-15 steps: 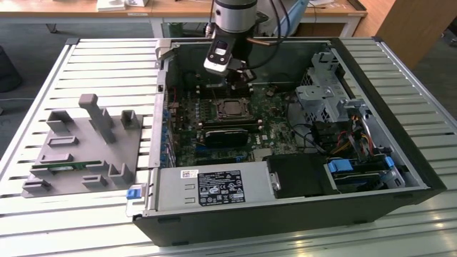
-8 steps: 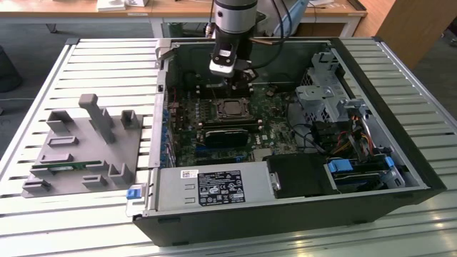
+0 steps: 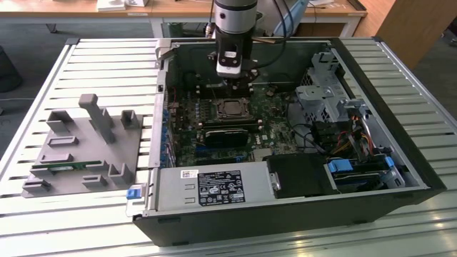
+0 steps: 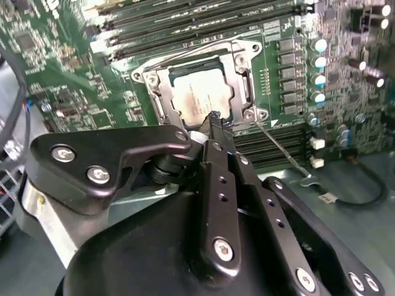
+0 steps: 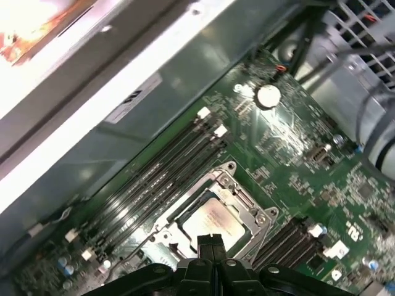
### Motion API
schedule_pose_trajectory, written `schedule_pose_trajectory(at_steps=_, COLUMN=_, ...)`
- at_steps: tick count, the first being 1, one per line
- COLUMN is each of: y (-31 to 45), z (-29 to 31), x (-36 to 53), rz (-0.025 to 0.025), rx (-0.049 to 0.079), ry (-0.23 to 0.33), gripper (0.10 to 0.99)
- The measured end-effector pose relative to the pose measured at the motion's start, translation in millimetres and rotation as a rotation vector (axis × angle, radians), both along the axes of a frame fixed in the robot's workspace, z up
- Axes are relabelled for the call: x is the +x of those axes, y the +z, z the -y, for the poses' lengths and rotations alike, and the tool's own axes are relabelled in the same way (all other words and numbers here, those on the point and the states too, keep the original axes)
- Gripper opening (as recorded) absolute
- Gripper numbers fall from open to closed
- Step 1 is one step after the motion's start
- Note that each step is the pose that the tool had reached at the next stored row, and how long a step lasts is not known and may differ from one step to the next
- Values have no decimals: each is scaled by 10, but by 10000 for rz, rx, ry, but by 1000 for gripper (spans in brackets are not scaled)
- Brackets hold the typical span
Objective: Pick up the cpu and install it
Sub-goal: 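Install the first cpu locking lever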
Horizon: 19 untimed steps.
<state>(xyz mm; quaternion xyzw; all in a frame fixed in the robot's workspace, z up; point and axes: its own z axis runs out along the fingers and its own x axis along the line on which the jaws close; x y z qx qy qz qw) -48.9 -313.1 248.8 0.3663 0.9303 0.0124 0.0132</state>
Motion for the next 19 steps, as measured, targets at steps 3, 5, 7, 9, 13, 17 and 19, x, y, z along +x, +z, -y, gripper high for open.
schedule_pose_trajectory(at_steps=3, y=1, z=0, x=0, rz=1, rx=1, ry=487, gripper=106)
schedule_pose_trajectory(at_steps=5, y=32, z=0, x=0, rz=-4, rx=0, ry=593, gripper=106)
schedule_pose_trajectory(at_steps=7, y=72, z=0, x=0, rz=-11, rx=0, ry=655, gripper=106)
schedule_pose_trajectory(at_steps=9, y=74, z=0, x=0, rz=-10, rx=2, ry=857, gripper=106)
schedule_pose_trajectory(at_steps=13, y=74, z=0, x=0, rz=-11, rx=1, ry=1594, gripper=106)
schedule_pose_trajectory(at_steps=17, y=70, z=0, x=0, rz=-11, rx=-1, ry=2312, gripper=106)
schedule_pose_trajectory(at_steps=19, y=69, z=0, x=0, rz=-11, rx=-1, ry=2672, gripper=106)
